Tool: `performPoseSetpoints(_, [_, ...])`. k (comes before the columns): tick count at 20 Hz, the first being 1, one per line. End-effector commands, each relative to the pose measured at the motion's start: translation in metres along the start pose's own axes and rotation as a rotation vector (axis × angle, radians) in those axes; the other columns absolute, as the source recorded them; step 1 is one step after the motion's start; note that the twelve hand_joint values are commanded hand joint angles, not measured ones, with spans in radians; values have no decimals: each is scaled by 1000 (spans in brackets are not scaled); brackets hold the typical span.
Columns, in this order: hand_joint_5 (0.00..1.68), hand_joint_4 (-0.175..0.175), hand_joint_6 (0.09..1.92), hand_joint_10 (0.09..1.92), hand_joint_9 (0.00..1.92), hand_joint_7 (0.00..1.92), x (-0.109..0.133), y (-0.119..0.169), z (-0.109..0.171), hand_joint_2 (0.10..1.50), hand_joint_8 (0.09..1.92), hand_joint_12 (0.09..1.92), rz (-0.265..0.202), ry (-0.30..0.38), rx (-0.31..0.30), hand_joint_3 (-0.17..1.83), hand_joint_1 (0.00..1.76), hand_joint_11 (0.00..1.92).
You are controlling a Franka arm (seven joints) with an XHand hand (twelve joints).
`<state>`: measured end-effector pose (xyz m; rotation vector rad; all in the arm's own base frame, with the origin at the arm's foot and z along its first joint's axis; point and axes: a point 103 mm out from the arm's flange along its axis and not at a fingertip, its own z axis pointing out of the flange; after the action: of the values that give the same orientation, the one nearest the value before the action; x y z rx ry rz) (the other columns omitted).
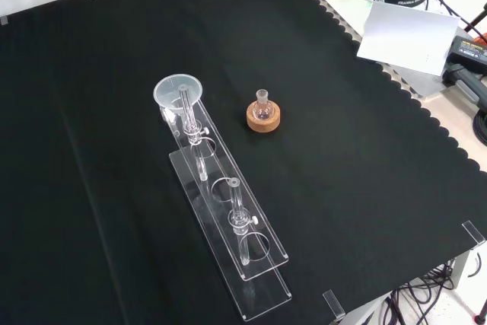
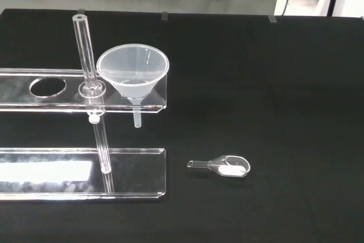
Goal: Pick up the funnel from the transparent funnel stand.
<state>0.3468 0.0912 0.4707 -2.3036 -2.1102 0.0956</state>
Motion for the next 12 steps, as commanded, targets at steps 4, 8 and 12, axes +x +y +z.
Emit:
performPoseSetpoints(4, [144, 52, 87, 570, 83, 19, 20, 47, 17, 1166, 280, 1290, -19, -14, 31, 354, 39, 0])
performPoseSetpoints(8, [147, 49, 87, 571, 90, 41, 28, 77, 31, 1116, 306, 1298, -60, -16, 57, 323, 133, 0])
performPoseSetpoints(12, [165, 43, 87, 575, 96, 56, 34, 106, 49, 1066, 329, 1303, -92, -22, 90, 301, 214, 0])
